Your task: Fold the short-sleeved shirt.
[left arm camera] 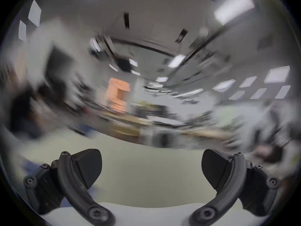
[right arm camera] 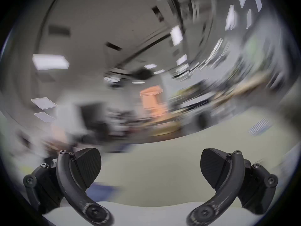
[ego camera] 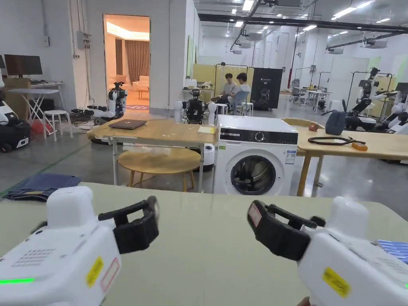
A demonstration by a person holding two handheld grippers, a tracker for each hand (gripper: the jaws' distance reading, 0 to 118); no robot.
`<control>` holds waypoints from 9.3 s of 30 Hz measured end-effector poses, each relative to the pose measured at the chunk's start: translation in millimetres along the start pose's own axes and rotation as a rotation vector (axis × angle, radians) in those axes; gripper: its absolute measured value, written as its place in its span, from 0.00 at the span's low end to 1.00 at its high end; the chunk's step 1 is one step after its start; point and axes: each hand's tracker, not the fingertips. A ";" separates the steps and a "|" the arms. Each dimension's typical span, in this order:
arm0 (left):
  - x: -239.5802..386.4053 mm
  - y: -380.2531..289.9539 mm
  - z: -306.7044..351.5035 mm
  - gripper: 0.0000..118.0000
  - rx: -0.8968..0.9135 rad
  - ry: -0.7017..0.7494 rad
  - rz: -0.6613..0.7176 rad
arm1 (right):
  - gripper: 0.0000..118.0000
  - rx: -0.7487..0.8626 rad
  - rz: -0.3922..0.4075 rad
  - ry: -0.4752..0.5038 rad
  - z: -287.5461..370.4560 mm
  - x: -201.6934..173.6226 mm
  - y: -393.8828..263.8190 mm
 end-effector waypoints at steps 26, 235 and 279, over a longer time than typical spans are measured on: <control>-8.1 0.0 11.7 1.00 0.058 0.092 -0.051 | 1.00 0.081 0.136 -0.146 9.8 3.8 0.0; -119.2 -66.1 -145.1 0.02 -0.810 -0.113 -0.149 | 0.01 -0.552 0.285 -0.202 -222.9 168.5 38.7; -161.8 -307.5 -332.7 0.02 -0.999 -0.012 0.331 | 0.01 -0.827 -0.089 -0.384 -284.6 257.4 -282.4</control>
